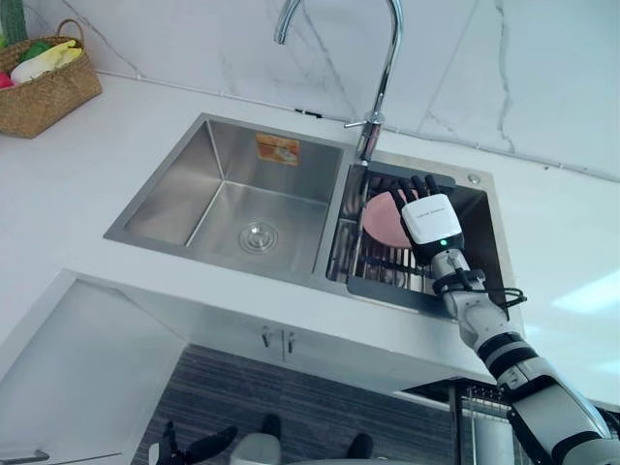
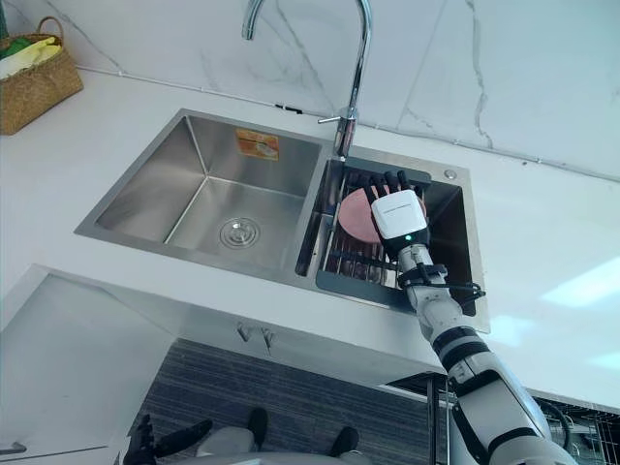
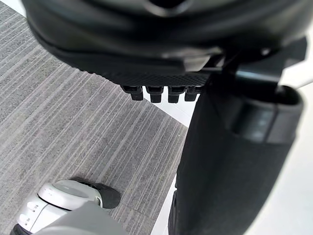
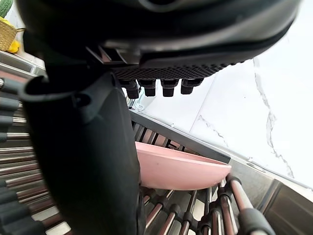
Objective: Walk over to the sink, pick up the cup, carry it to the dishwasher, place the cup inside the dishwasher, then close the dishwasher door
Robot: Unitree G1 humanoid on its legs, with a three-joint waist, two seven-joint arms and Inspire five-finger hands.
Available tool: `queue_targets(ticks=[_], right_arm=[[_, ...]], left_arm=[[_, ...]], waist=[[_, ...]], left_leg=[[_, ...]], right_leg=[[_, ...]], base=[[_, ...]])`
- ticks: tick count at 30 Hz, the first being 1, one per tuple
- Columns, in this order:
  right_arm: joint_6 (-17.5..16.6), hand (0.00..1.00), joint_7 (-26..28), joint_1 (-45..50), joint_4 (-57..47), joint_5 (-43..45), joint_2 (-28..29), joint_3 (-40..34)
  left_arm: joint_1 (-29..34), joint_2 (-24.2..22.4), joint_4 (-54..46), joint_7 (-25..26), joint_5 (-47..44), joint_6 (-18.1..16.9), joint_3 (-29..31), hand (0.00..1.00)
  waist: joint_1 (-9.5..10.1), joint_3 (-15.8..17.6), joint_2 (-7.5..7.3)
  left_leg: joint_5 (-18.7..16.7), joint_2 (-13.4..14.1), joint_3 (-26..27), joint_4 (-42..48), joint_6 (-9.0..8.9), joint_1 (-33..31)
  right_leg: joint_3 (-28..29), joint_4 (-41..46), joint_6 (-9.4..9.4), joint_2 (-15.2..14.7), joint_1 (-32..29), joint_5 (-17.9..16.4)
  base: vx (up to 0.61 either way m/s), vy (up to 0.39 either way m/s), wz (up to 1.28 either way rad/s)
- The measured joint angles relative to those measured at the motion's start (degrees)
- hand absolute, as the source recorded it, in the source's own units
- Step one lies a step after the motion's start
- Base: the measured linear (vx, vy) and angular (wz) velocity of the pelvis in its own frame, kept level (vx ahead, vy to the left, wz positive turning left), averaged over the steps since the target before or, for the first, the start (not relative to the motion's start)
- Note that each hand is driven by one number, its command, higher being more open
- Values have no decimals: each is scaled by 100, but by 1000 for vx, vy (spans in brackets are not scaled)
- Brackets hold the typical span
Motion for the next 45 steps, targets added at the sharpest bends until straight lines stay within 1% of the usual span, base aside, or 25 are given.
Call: queue_targets(ticks=[3, 7, 10, 11, 12, 15, 17, 20, 24, 27, 30, 34, 36, 37, 40, 41, 45], right_arm=[[21, 100, -200, 3, 121, 277, -8, -9], [25, 100, -318, 2, 166, 414, -57, -23], [26, 100, -462, -42, 159, 444, -145, -29], [24, 100, -481, -125, 161, 572, -181, -29], [22, 0, -479, -179, 156, 658, -196, -29], [-34, 0, -432, -317, 154, 886, -268, -29], [-160, 0, -197, -417, 188, 1095, -365, -29], [-261, 0, 31, -481, 229, 1308, -519, -29], [-315, 0, -14, -512, 207, 1318, -539, -29], [-318, 0, -198, -531, 174, 1307, -555, -29], [-373, 0, -197, -531, 127, 1301, -567, -27], [-379, 0, -194, -531, -2, 1280, -599, -27], [-379, 0, -186, -532, -114, 1246, -646, -28], [-379, 0, -184, -532, -152, 1244, -683, -28], [-380, 0, -186, -532, -562, 1253, -863, -144], [-381, 0, -198, -533, -761, 1268, -878, -281], [-438, 0, -219, -536, -1273, 1442, -926, -460]], left_arm=[[51, 23, -123, -2, -4, 22, -2, 100], [50, 66, -173, -4, -92, 43, -1, 100], [92, 63, -361, -14, -188, 67, 0, 100], [96, 64, -434, -18, -215, 64, 4, 100], [98, 64, -471, -19, -220, 64, 9, 100], [106, 64, -584, -31, -271, 32, 8, 100], [111, 64, -587, -54, -382, 29, 6, 100], [111, 64, -605, -56, -442, 29, -14, 100], [134, 67, -607, -50, -444, 32, -82, 100], [135, 66, -719, -50, -444, 42, -211, 100], [119, 72, -854, -50, -442, 48, -218, 100], [113, 68, -854, -50, -440, 52, -213, 100], [111, 81, -863, -53, -437, 51, -212, 100], [111, 90, -867, -53, -436, 50, -212, 100], [110, 135, -868, -52, -432, 43, -196, 100], [108, 152, -868, -52, -431, 34, -194, 100], [105, 140, -863, -50, -429, -34, -124, 100]], waist=[[21, 1, 1], [36, 6, 8], [63, 36, 17], [67, 98, 37], [67, 140, 47], [66, 231, 57], [70, 269, 68], [89, 366, 65], [87, 378, 55], [84, 387, 40], [79, 429, -15], [81, 440, -31], [121, 446, -40], [143, 448, -43], [165, 449, -45], [165, 449, -46], [145, 450, -53]], left_leg=[[13, -16, -63, 13, 17, -42], [18, -25, -134, 55, 21, -158], [25, -22, -162, 112, 1, -356], [36, -21, -167, 131, -14, -419], [45, -17, -165, 136, -20, -467], [67, -5, -163, 148, -38, -592], [53, 0, -159, 150, -17, -622], [57, 14, -159, 151, -23, -636], [68, 38, -155, 151, -40, -638], [90, 61, -148, 159, -73, -633], [95, 99, -126, 158, -81, -633], [91, 132, -80, 157, -90, -632], [92, 166, -16, 159, -72, -620], [89, 173, 1, 160, -72, -611], [61, 210, 41, 188, -89, -591], [48, 229, 64, 200, -94, -574], [-5, 263, 136, 247, -89, -492]], right_leg=[[-58, 0, 0, -13, -2, 0], [-131, -4, -1, -17, -52, -1], [-165, -23, -4, -16, -207, -1], [-171, -24, 0, -15, -262, -3], [-170, -25, 6, -14, -306, -10], [-172, -27, -19, -8, -410, -11], [-175, -27, -24, -7, -434, -11], [-191, -27, -25, -1, -441, -12], [-188, -26, -26, 8, -447, -12], [-164, -25, -31, 42, -457, 4], [-119, -24, -48, 79, -477, 17], [-59, -21, -68, 100, -505, 31], [-7, -18, -140, 118, -523, 85], [11, -17, -144, 127, -526, 88], [81, 1, -163, 180, -524, 105], [104, 1, -168, 200, -517, 109], [183, 1, -167, 221, -453, 110]], base=[[-11, 13, 10], [-19, 9, 10], [-39, 11, 5], [-57, 10, 1], [-53, 8, 1], [-60, 10, -1], [-41, 11, 0], [0, 0, 0], [18, 1, -1], [44, -4, -2], [32, -7, -5], [34, -4, -7], [49, -1, -12], [58, -10, -14], [63, -14, -9], [66, -14, -10], [54, -3, -12]])
